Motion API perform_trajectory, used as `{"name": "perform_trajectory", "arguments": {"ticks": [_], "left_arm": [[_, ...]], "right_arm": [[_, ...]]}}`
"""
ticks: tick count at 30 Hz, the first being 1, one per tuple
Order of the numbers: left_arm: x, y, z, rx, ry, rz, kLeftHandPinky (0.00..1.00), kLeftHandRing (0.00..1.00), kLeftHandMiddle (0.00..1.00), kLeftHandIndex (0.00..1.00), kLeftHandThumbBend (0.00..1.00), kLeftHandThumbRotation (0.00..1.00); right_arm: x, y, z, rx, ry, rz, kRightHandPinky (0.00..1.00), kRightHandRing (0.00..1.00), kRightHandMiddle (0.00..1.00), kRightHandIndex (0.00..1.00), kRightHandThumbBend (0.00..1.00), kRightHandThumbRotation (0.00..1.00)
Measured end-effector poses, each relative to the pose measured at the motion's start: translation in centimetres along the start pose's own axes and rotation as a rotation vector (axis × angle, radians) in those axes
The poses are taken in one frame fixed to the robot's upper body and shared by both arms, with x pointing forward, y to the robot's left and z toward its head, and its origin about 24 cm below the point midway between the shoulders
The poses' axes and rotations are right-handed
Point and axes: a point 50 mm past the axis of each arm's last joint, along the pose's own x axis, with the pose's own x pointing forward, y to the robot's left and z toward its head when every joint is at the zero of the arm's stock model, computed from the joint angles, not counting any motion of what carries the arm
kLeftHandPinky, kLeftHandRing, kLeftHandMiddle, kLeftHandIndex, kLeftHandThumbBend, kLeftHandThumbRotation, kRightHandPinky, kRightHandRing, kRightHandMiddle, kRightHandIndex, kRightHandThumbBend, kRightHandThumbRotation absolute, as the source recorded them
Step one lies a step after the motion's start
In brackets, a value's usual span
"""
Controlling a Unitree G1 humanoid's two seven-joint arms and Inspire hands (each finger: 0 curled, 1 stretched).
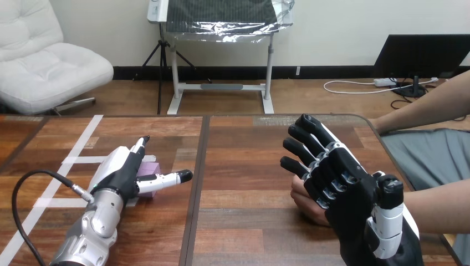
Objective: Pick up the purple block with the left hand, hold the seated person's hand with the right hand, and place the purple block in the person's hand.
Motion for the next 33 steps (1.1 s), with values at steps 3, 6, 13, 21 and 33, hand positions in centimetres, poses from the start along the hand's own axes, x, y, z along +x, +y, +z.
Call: {"name": "perform_trajectory", "arguments": {"ticks": [3,6,13,21,33], "left_arm": [[0.00,0.00,0.00,0.000,0.000,0.000,1.00,1.00,1.00,1.00,0.88,0.60],[0.00,0.00,0.00,-0.001,0.000,0.000,1.00,1.00,1.00,1.00,0.88,0.59],[0.00,0.01,-0.01,-0.002,0.001,0.000,1.00,1.00,1.00,1.00,0.88,0.59],[0.00,0.00,-0.14,0.004,0.015,0.000,0.99,1.00,1.00,1.00,0.87,0.60],[-0.01,0.06,-0.44,0.009,0.048,0.018,0.95,0.98,1.00,0.97,0.77,0.54]], "right_arm": [[0.05,0.01,0.02,0.000,-0.002,0.003,0.92,0.95,0.94,0.94,0.94,0.92],[0.10,0.01,0.04,-0.001,-0.004,0.004,0.92,0.95,0.95,0.94,0.94,0.92],[0.24,0.02,0.09,-0.002,-0.009,0.007,0.91,0.95,0.95,0.94,0.95,0.92],[0.35,0.03,0.13,-0.003,-0.013,0.011,0.91,0.95,0.95,0.94,0.94,0.92],[0.36,0.04,0.13,-0.002,-0.013,0.009,0.89,0.94,0.94,0.93,0.94,0.92]]}}
